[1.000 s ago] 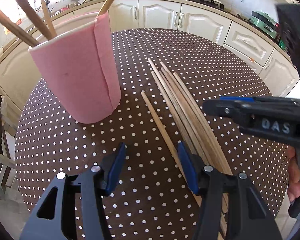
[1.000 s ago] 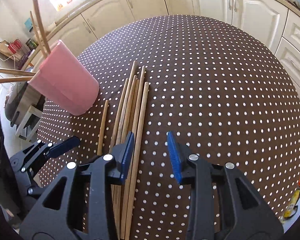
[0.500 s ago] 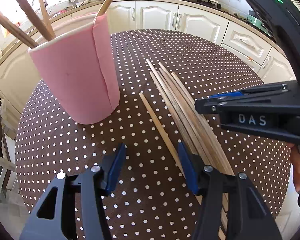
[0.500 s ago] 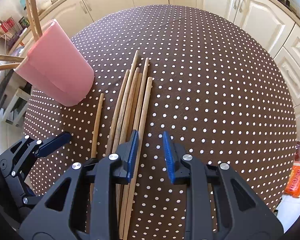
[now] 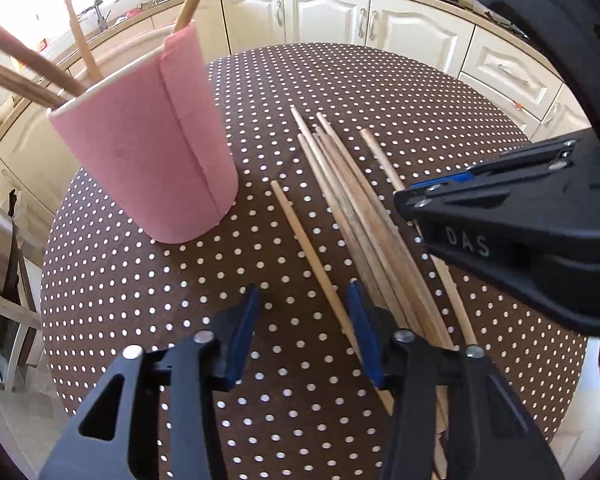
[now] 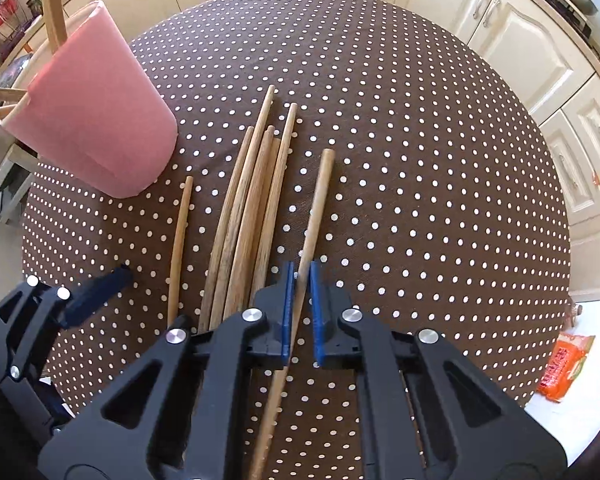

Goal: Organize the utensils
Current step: 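Lower the open right gripper onto one chopstick in the pile and close, then lift the chopstick upright with the right gripper over the pink cup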

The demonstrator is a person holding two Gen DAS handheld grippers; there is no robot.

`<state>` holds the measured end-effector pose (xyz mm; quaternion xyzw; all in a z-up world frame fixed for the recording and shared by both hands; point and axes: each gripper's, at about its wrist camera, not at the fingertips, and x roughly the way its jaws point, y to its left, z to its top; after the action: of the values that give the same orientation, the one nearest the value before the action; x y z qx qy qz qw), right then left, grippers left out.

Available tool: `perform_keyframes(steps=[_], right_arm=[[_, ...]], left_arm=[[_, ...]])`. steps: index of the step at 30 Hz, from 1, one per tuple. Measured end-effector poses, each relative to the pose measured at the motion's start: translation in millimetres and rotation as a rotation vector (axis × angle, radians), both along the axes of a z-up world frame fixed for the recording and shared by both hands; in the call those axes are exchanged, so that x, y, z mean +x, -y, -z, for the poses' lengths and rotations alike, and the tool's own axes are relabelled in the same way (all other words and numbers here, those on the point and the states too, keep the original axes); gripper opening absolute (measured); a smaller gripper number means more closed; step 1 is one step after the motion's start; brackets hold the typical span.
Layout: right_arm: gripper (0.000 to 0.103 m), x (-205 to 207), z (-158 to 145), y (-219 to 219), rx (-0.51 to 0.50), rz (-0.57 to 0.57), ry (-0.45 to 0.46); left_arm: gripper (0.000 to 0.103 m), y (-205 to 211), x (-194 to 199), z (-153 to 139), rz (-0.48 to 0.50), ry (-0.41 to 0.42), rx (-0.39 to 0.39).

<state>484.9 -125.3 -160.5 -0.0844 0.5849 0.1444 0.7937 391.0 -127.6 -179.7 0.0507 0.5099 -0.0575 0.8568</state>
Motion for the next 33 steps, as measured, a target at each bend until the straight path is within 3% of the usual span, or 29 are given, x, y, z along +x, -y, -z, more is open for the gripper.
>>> perform_keyframes(steps=[5,9,22,33], right_arm=[[0.006,-7,-1,13,0.053,0.006,-0.003],[0.006,-11,-2,21,0.096,0.018,-0.004],[0.006,-55,0,60,0.201,0.043,0.022],[0.006,-110,-36,88,0.329,0.047,0.143]], left_arm=[[0.014,14,1,-4,0.012,0.003,-0.005],[0.007,8,1,-5,-0.003,0.009,-0.036],[0.005,-39,-10,-2,-0.041,-0.003,-0.320],[0.005,-79,-77,-30,0.036,0.185,-0.382]])
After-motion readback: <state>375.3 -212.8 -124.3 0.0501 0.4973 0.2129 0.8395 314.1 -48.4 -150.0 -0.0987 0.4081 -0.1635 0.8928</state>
